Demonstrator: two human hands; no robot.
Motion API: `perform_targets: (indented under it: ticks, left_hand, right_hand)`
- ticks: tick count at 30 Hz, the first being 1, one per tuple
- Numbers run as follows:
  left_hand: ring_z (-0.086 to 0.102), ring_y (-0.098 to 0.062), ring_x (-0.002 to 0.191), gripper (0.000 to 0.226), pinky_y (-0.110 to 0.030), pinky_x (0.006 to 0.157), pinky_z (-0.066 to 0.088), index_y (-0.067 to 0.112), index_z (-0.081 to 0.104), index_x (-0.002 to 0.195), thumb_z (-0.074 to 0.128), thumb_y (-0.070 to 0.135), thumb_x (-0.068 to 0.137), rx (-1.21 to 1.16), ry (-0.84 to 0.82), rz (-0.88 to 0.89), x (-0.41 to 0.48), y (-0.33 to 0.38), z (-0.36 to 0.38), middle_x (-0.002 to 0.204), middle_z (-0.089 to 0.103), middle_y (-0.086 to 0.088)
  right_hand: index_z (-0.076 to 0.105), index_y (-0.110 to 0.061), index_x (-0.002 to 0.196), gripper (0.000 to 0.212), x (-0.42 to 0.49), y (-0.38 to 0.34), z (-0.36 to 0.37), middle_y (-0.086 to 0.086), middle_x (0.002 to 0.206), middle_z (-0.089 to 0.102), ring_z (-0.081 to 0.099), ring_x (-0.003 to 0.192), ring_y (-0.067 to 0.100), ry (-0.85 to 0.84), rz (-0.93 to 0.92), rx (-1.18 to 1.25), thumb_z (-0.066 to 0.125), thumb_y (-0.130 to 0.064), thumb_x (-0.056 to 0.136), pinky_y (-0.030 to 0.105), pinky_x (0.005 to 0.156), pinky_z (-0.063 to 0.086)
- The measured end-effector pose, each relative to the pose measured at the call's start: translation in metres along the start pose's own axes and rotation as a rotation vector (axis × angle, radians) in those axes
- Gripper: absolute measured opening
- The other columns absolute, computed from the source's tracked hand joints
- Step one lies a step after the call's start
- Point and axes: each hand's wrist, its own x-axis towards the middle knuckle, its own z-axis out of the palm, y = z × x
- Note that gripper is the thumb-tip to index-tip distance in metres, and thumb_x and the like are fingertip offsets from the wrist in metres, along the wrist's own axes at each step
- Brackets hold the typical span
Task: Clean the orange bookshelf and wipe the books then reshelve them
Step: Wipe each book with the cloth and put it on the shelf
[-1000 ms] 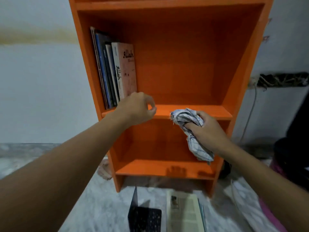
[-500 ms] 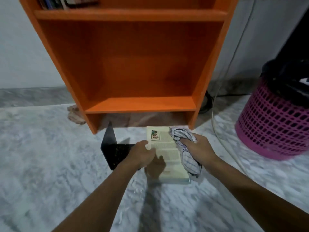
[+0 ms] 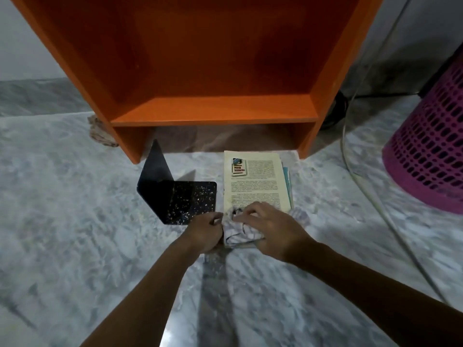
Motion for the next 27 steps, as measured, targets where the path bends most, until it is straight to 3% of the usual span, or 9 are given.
perform_targets:
  ticks: [2,6,10,13,16,18,22,25,27]
  left_hand:
    - [0.072,-0.027,0.088,0.023,-0.045,0.072,0.061,0.015,0.067,0.118,0.057,0.014,0.097,-0.114,-0.021,-0.05,0.004,-0.003,0.001,0.11,0.07,-0.01]
    - [0.072,-0.029,0.089,0.017,-0.036,0.062,0.061,0.018,0.066,0.11,0.058,0.011,0.096,-0.214,-0.063,-0.082,0.008,-0.005,0.0,0.111,0.068,-0.01]
    - [0.073,-0.027,0.086,0.021,-0.033,0.061,0.059,0.02,0.066,0.114,0.06,0.012,0.096,-0.239,-0.089,-0.096,0.01,-0.008,-0.003,0.111,0.07,-0.009]
    - [0.073,-0.027,0.082,0.019,-0.035,0.063,0.06,0.021,0.065,0.112,0.06,0.012,0.096,-0.26,-0.112,-0.102,0.012,-0.01,-0.004,0.11,0.07,-0.01]
    - [0.071,-0.033,0.084,0.014,-0.046,0.074,0.061,0.015,0.064,0.107,0.061,0.01,0.095,-0.319,-0.122,-0.129,0.014,-0.012,-0.003,0.108,0.07,-0.015]
    - [0.07,-0.036,0.086,0.02,-0.046,0.072,0.06,0.011,0.063,0.115,0.062,0.01,0.095,-0.354,-0.135,-0.137,0.017,-0.014,-0.003,0.11,0.07,-0.017]
    - [0.067,-0.032,0.076,0.026,-0.036,0.062,0.055,0.014,0.062,0.122,0.059,0.01,0.097,-0.348,-0.173,-0.121,0.018,-0.017,-0.005,0.108,0.072,-0.013]
    - [0.068,-0.034,0.078,0.027,-0.03,0.053,0.05,0.015,0.061,0.123,0.059,0.012,0.096,-0.322,-0.185,-0.12,0.019,-0.016,-0.006,0.106,0.072,-0.014]
    - [0.069,-0.035,0.079,0.027,-0.028,0.05,0.049,0.015,0.061,0.123,0.059,0.012,0.096,-0.321,-0.182,-0.123,0.019,-0.016,-0.007,0.106,0.072,-0.015]
  right_hand:
    - [0.048,-0.035,0.141,0.065,0.01,0.015,0.001,-0.009,0.13,0.046,0.04,0.114,0.008,0.075,0.053,0.035,0.065,-0.011,0.083,0.023,0.082,0.042]
    - [0.056,-0.027,0.136,0.053,0.05,0.073,-0.005,-0.001,0.126,0.05,0.047,0.107,0.013,0.382,0.328,0.063,0.061,-0.008,0.086,0.025,0.081,0.044]
    - [0.059,-0.024,0.126,0.037,0.077,0.099,-0.017,0.001,0.121,0.052,0.057,0.103,0.018,0.557,0.545,0.108,0.056,-0.018,0.089,0.023,0.075,0.042]
    - [0.057,-0.023,0.13,0.042,0.069,0.057,-0.017,-0.002,0.128,0.048,0.05,0.101,0.01,0.497,0.314,0.079,0.062,-0.012,0.09,0.012,0.069,0.039]
    - [0.061,-0.028,0.128,0.051,0.055,0.023,0.0,-0.003,0.124,0.055,0.053,0.098,0.011,0.178,-0.125,0.003,0.069,-0.007,0.082,0.02,0.065,0.047]
    - [0.062,-0.029,0.13,0.063,0.06,0.026,0.009,0.0,0.121,0.059,0.055,0.101,0.017,0.159,-0.214,-0.026,0.07,0.0,0.075,0.023,0.062,0.045]
    - [0.052,-0.034,0.138,0.065,0.104,0.052,-0.002,-0.003,0.129,0.053,0.052,0.104,0.014,0.384,0.185,0.013,0.062,0.001,0.085,0.022,0.068,0.047]
    - [0.058,-0.026,0.132,0.044,0.142,0.091,-0.02,0.002,0.122,0.057,0.059,0.105,0.024,0.485,0.555,0.055,0.063,-0.015,0.089,0.03,0.074,0.044]
    - [0.06,-0.023,0.127,0.038,0.147,0.091,-0.031,0.001,0.116,0.057,0.06,0.101,0.023,0.54,0.646,0.095,0.065,-0.021,0.089,0.029,0.072,0.04]
